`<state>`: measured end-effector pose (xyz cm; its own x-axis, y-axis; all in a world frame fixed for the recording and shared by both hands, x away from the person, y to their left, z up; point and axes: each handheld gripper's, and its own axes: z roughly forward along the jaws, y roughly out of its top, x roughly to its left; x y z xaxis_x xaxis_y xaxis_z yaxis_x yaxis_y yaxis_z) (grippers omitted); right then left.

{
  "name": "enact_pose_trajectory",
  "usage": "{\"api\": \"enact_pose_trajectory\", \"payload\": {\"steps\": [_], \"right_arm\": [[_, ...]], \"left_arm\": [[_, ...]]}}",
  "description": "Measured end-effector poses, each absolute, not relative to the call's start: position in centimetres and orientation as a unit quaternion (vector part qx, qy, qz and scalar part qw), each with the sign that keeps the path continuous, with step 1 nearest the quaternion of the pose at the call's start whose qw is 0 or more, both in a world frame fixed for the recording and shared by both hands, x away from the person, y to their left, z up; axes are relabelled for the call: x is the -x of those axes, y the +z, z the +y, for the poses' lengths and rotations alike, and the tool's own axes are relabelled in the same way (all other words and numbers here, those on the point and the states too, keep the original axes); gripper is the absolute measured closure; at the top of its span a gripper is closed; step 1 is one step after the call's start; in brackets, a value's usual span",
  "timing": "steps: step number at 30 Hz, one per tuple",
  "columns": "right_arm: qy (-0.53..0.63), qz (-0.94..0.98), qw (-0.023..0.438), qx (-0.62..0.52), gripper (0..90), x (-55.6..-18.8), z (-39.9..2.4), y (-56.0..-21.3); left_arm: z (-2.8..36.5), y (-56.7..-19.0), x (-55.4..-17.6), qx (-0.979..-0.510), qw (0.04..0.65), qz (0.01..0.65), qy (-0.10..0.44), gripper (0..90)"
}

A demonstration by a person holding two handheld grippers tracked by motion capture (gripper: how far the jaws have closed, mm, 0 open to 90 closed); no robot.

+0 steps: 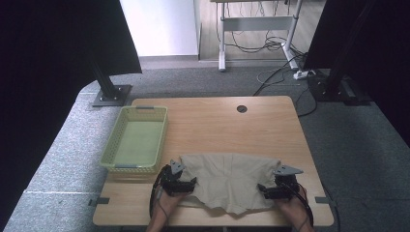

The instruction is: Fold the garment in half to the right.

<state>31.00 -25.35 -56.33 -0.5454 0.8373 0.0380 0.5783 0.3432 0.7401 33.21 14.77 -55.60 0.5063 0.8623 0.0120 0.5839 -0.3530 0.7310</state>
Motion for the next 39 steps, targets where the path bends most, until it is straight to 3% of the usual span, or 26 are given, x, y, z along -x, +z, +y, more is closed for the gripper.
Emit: {"api": "enact_pose_trajectory", "payload": {"steps": [8, 14, 25, 28, 30, 34, 36, 37, 38, 39], "right_arm": [[0.369, 0.796, 0.180, -0.444, 6.4, -31.1, -24.6, -54.6], [0.379, 0.806, 0.172, -0.422, 6.4, -32.4, -21.1, -53.4], [0.373, 0.822, 0.158, -0.399, 6.4, -34.2, -17.0, -54.8], [0.373, 0.824, 0.150, -0.399, 5.5, -34.6, -16.4, -55.7], [0.374, 0.823, 0.148, -0.402, 5.3, -34.7, -16.3, -55.9], [0.369, 0.824, 0.159, -0.400, 5.1, -34.6, -15.9, -56.1], [0.369, 0.824, 0.160, -0.400, 5.1, -34.6, -15.9, -56.1], [0.369, 0.824, 0.160, -0.400, 5.1, -34.6, -15.9, -56.1], [0.369, 0.824, 0.160, -0.400, 5.1, -34.6, -15.9, -56.1], [0.368, 0.824, 0.161, -0.400, 5.2, -34.6, -15.9, -56.1]], "left_arm": [[14.8, -55.6, -33.2, -0.797, 0.343, 0.454, 0.203, 8.5], [14.7, -55.6, -32.9, -0.793, 0.342, 0.460, 0.207, 8.9], [14.5, -55.3, -32.6, -0.795, 0.348, 0.453, 0.204, 21.4], [14.4, -55.1, -32.5, -0.796, 0.348, 0.454, 0.201, 32.0], [14.4, -55.0, -32.5, -0.798, 0.349, 0.451, 0.197, 34.1], [14.4, -54.9, -32.4, -0.801, 0.357, 0.442, 0.186, 59.7], [14.4, -54.9, -32.4, -0.801, 0.357, 0.442, 0.186, 59.7], [14.4, -54.9, -32.5, -0.806, 0.371, 0.434, 0.155, 59.7], [14.4, -54.9, -32.5, -0.806, 0.371, 0.434, 0.155, 79.8], [14.5, -54.7, -32.7, -0.811, 0.368, 0.430, 0.145, 79.8]]}}
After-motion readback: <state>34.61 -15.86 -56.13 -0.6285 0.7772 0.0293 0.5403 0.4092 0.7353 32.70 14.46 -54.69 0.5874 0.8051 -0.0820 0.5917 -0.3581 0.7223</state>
